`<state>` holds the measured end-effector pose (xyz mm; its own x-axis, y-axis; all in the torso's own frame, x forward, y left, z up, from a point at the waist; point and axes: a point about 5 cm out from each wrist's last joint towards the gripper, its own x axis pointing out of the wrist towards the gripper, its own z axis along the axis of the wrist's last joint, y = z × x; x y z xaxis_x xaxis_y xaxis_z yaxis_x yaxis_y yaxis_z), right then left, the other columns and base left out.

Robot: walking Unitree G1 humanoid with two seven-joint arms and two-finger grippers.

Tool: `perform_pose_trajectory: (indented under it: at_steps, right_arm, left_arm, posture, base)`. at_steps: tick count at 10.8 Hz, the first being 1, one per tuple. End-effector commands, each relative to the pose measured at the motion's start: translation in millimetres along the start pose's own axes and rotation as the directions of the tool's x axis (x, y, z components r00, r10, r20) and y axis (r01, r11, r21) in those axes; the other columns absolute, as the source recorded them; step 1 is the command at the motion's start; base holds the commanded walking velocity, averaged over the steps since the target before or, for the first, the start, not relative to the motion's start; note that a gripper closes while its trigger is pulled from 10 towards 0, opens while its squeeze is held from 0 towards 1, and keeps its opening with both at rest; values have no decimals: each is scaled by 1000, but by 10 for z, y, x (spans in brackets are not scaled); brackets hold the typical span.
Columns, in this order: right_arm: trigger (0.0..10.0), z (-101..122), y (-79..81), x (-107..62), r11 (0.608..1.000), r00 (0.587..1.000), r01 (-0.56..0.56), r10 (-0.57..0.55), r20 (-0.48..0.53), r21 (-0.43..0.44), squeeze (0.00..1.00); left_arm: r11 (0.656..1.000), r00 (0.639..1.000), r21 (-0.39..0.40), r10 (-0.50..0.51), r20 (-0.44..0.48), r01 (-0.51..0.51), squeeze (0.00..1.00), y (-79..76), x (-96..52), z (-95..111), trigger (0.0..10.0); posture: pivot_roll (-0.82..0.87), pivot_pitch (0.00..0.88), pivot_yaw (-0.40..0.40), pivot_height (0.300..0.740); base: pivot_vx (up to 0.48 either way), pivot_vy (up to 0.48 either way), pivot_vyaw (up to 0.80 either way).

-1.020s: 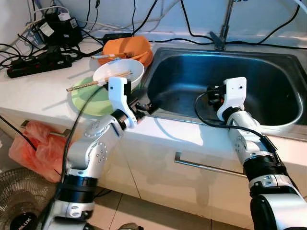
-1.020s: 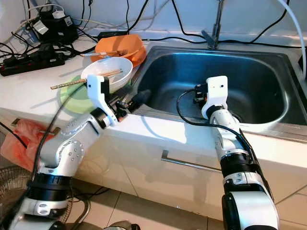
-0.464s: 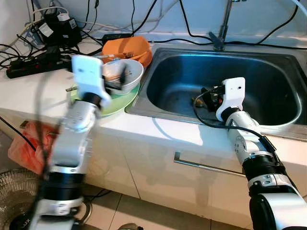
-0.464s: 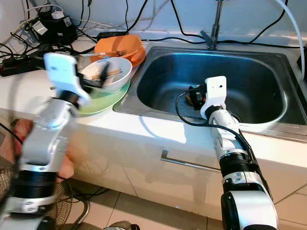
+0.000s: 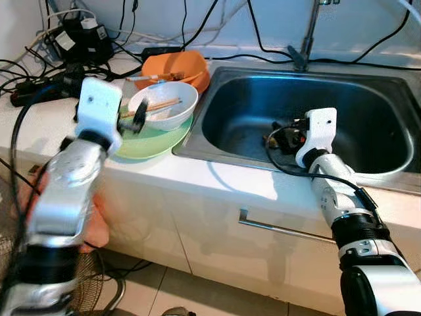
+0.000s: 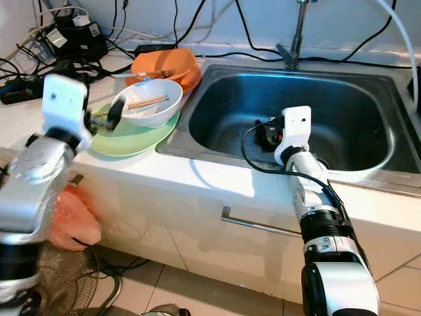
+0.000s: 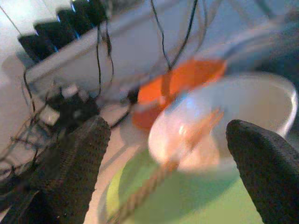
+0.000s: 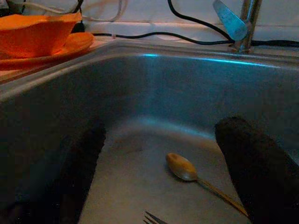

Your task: Kitchen organization

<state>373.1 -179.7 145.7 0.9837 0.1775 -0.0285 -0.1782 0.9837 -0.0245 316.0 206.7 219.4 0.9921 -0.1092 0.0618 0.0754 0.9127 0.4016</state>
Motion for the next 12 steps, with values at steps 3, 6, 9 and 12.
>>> perform_pose_trajectory:
  at_steps: [3, 6, 9, 12]
  right_arm:
    - [10000, -6, 48, 29, 999, 1000, -21, 21, -4, 25, 1000]
    - [10000, 1, 75, 16, 999, 999, -33, 33, 3, 40, 0]
    - [10000, 86, 133, 35, 997, 998, -51, 49, 30, 57, 0]
    - [10000, 97, 135, 17, 996, 998, -54, 52, 34, 72, 0]
  left_arm:
    - [996, 992, 88, -22, -127, 34, 1000, 80, -15, -188, 10000]
    - [986, 987, 153, -34, -157, 59, 0, 206, 92, -197, 10000]
    - [956, 982, 260, -95, -161, 135, 0, 287, 259, -116, 10000]
    - [927, 956, 288, -175, -235, 240, 0, 292, 318, -202, 10000]
  posture:
    - [162, 9, 93, 740]
    - [156, 13, 96, 740]
    - [147, 15, 99, 740]
    - [142, 20, 103, 740]
  base:
    - [0, 0, 0]
    - [0, 0, 0]
    - [0, 0, 0]
    - [0, 0, 0]
